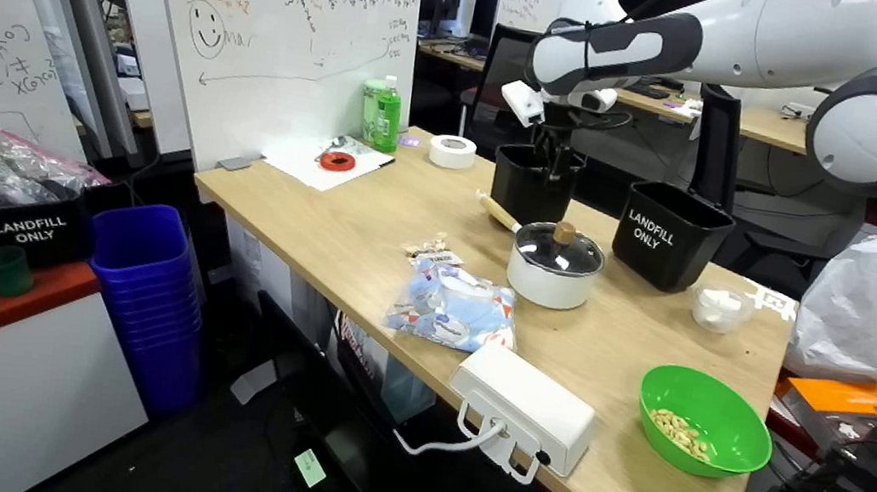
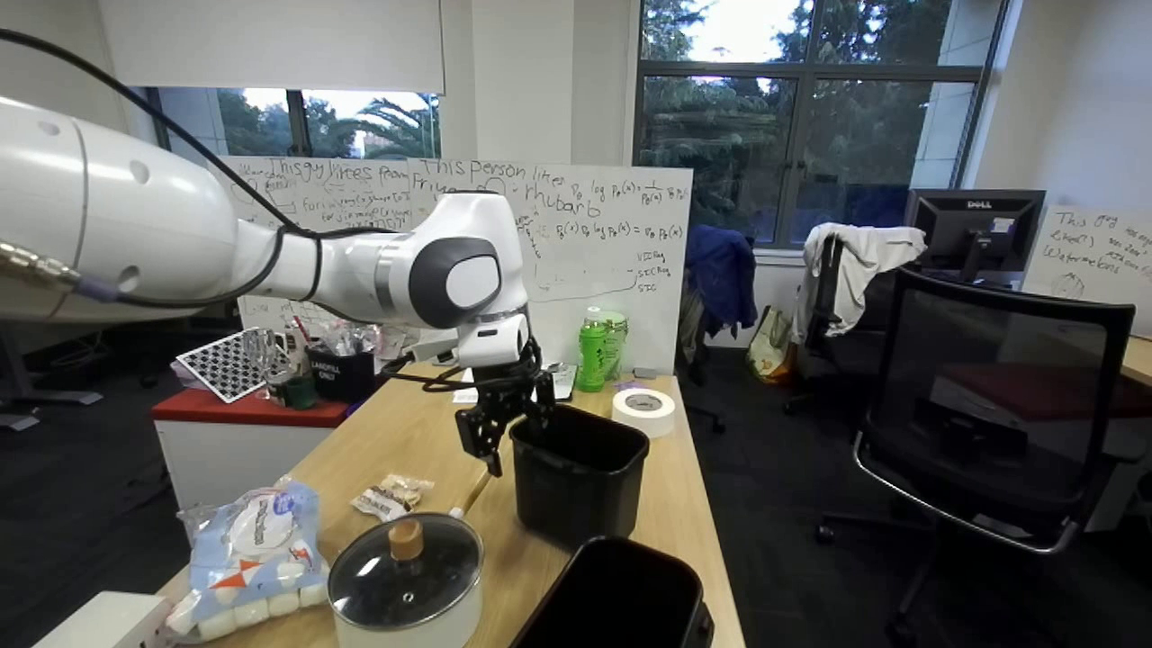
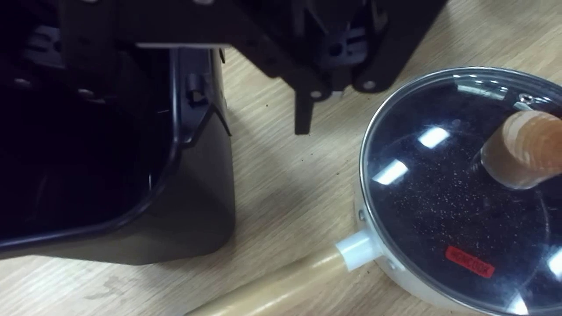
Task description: Stack the two black waste bins together
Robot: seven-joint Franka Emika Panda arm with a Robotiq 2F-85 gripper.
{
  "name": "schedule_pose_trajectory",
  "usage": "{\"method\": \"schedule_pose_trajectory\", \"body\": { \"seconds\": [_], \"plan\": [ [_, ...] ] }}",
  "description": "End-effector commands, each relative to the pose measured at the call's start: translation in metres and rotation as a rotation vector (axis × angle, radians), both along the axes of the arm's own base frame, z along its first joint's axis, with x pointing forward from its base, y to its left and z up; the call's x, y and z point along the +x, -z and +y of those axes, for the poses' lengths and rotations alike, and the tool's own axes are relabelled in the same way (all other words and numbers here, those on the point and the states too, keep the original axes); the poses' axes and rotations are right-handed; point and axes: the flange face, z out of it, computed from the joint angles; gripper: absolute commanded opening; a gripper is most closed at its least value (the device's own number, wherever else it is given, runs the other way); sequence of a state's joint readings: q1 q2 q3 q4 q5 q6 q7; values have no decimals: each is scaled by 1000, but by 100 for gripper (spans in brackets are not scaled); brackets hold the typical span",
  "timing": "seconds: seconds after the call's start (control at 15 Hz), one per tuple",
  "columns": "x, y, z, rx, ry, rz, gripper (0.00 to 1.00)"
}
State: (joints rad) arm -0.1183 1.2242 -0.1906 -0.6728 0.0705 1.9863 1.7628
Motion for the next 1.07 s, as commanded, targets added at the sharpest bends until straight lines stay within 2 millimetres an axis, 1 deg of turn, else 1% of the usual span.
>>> {"method": "schedule_pose_trajectory", "body": {
  "seconds": [0.0,0.27,0.47,0.53,0.73,1.0],
  "plan": [
    [0,-1,-2,5,20,15,52],
    [0,-1,-2,4,22,19,22],
    [1,-2,-1,2,25,14,2],
    [1,-2,-1,1,27,12,6],
    [2,-3,-1,-2,26,3,6],
    [6,-15,2,-7,1,-32,6]
  ]
}}
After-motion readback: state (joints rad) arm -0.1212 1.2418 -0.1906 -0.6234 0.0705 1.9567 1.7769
